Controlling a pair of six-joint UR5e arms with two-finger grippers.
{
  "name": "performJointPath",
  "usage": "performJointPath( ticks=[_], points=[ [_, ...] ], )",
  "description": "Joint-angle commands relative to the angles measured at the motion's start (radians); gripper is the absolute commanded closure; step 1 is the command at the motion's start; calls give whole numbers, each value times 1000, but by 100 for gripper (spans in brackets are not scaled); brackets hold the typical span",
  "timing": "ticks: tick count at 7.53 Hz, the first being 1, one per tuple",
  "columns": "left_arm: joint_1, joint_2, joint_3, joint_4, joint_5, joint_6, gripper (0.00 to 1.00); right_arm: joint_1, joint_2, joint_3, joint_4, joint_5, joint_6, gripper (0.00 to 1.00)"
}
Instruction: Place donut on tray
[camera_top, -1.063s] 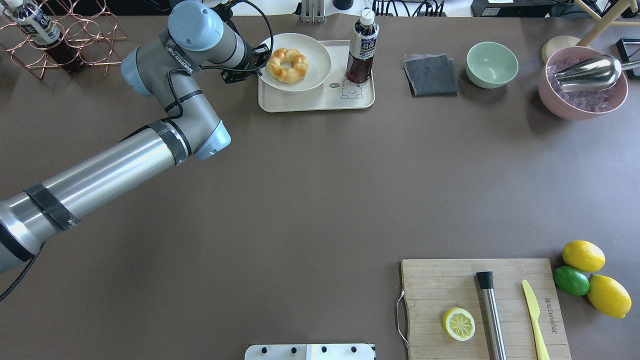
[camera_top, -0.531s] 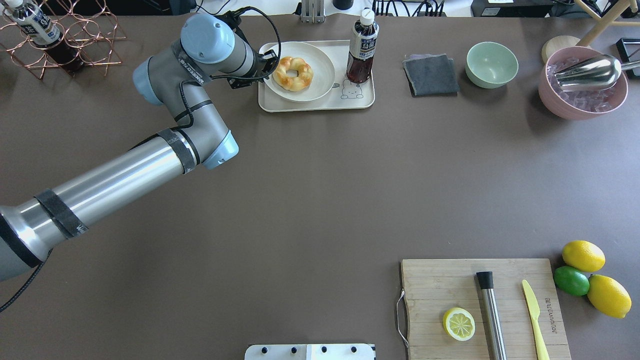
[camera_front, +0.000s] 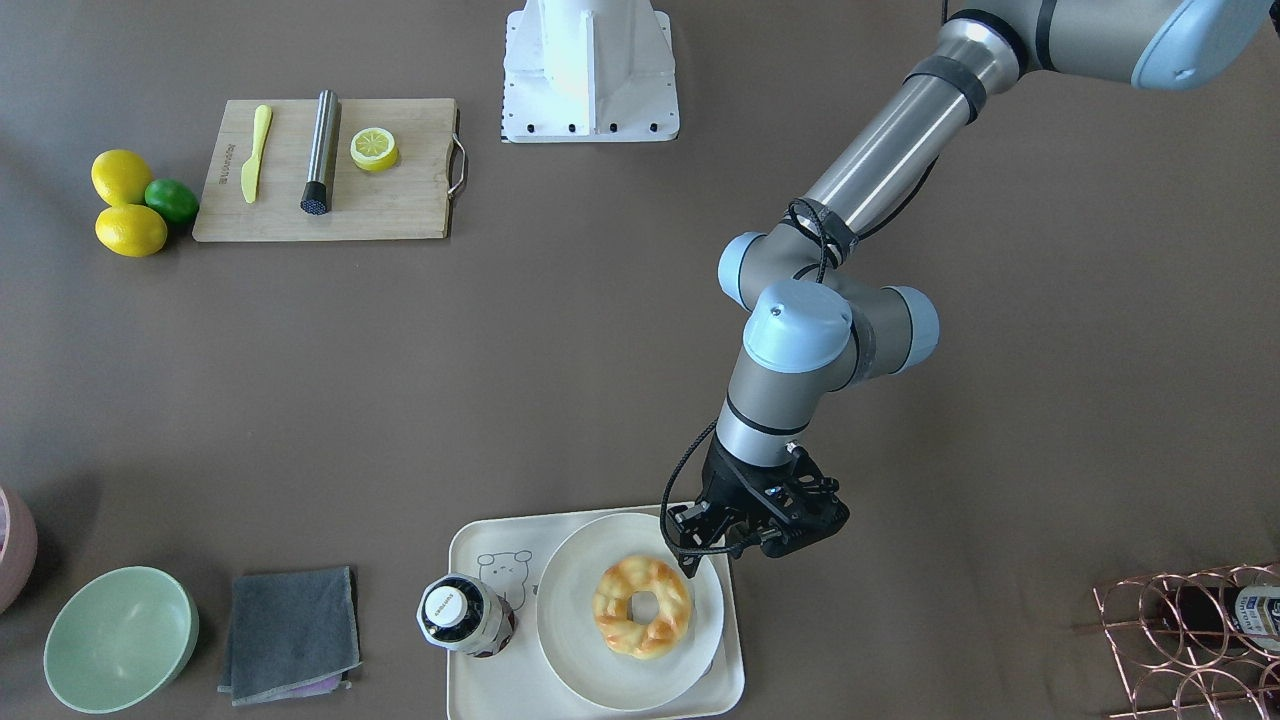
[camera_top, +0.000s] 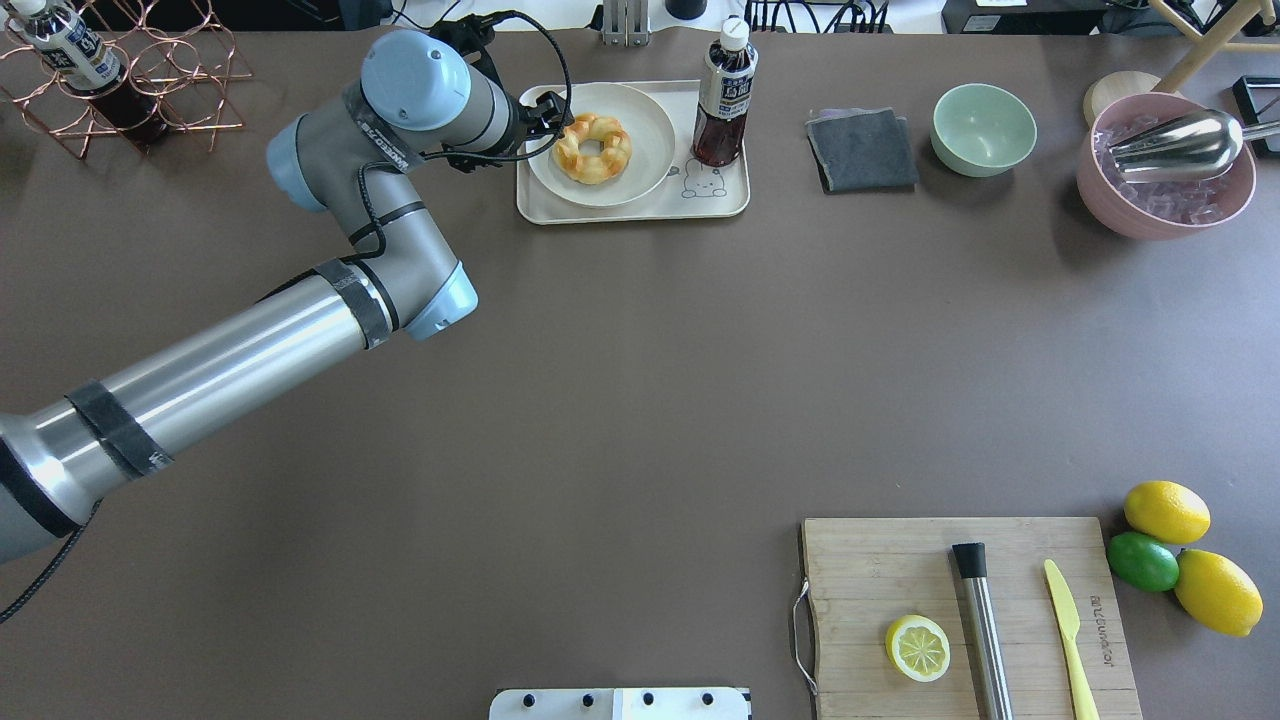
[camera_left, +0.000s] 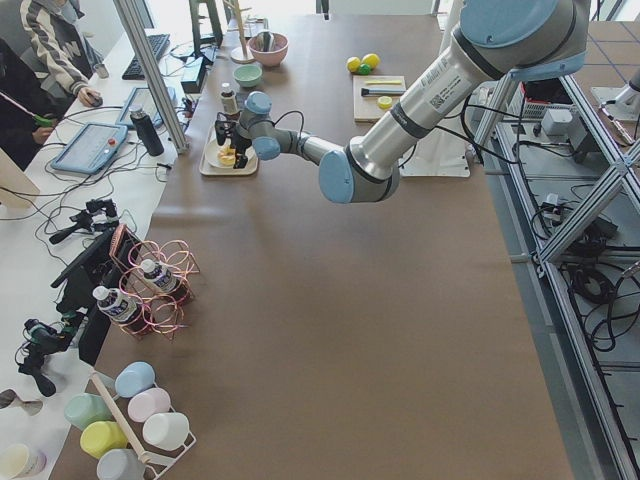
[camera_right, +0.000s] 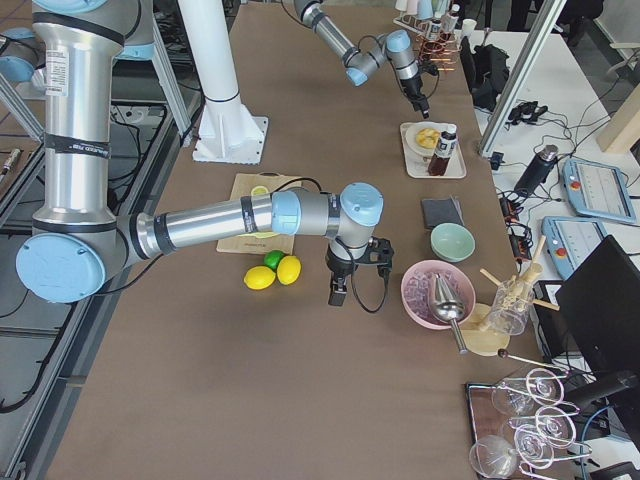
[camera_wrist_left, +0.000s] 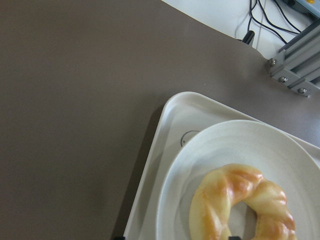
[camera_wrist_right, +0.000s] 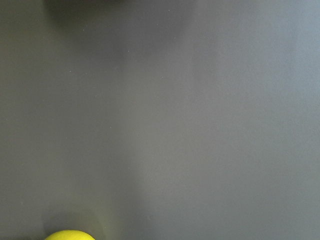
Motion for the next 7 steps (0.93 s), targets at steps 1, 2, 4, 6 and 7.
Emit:
performJointPath(
  ticks=[1,2,4,6,7],
  points=[
    [-123,191,-209,8,-150,157,2,36,-7,-22,7,-2,-5,0],
    [-178,259,-272,34,-218,214,2,56,-9,-33,5,-14,-88,0],
    [-307,325,-409,271,-406,348,2,73,10,-65,1,-95,-110,0],
    [-414,495,-562,472,-424,675,2,99,37,-169,19,-147,-112,0],
    [-445,534,-555,532,-415,811,2,122,37,-174,42,-157,-104,0]
  ],
)
